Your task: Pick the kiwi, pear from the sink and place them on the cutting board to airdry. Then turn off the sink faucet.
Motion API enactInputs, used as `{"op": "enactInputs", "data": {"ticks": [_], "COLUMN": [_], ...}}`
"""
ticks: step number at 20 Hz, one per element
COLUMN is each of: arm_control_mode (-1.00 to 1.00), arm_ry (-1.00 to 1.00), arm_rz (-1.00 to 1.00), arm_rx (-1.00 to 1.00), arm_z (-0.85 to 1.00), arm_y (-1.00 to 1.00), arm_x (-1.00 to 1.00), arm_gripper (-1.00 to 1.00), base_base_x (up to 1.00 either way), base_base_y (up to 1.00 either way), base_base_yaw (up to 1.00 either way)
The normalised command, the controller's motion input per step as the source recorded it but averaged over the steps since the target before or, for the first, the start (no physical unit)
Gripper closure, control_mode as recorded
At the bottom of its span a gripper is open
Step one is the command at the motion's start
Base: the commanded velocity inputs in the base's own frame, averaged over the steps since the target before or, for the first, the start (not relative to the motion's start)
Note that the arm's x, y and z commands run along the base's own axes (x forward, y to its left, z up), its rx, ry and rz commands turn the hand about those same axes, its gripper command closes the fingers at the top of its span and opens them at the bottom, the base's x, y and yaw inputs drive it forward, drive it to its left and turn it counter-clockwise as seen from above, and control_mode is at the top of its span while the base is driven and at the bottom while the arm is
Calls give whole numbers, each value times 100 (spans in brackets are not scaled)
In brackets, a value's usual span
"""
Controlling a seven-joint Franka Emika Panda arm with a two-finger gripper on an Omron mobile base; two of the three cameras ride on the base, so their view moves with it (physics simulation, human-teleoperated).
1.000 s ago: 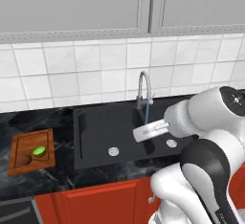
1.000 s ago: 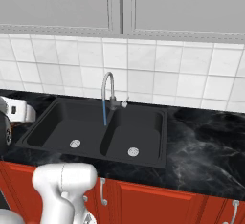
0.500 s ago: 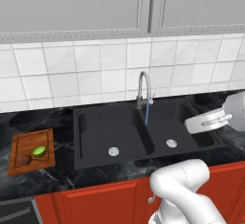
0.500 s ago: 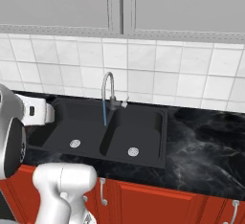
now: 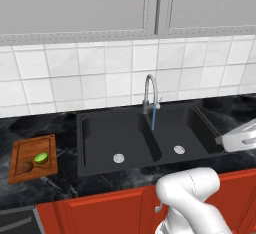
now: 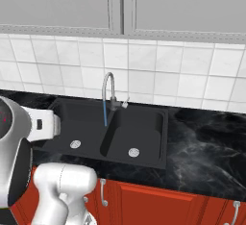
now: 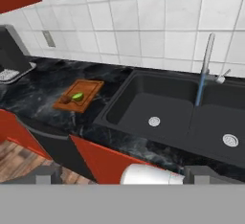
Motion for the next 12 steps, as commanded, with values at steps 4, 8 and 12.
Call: {"op": "enactInputs", "data": {"ticks": [4,8,12], "arm_control_mode": [-100,-100,-100], "arm_ry": [-12,-16,-12], "arm_rz": [1,10,17], "arm_rx": [4,6,11], "arm_z": [-2,0,-2], "arm_y": [-29,-44,-45], "arm_x": [-40,-4,22], "arm_gripper": [-100,-100,-100], "base_base_x": [0,0,0], "base_base_y": [0,0,0], "base_base_yaw": [0,0,0]}}
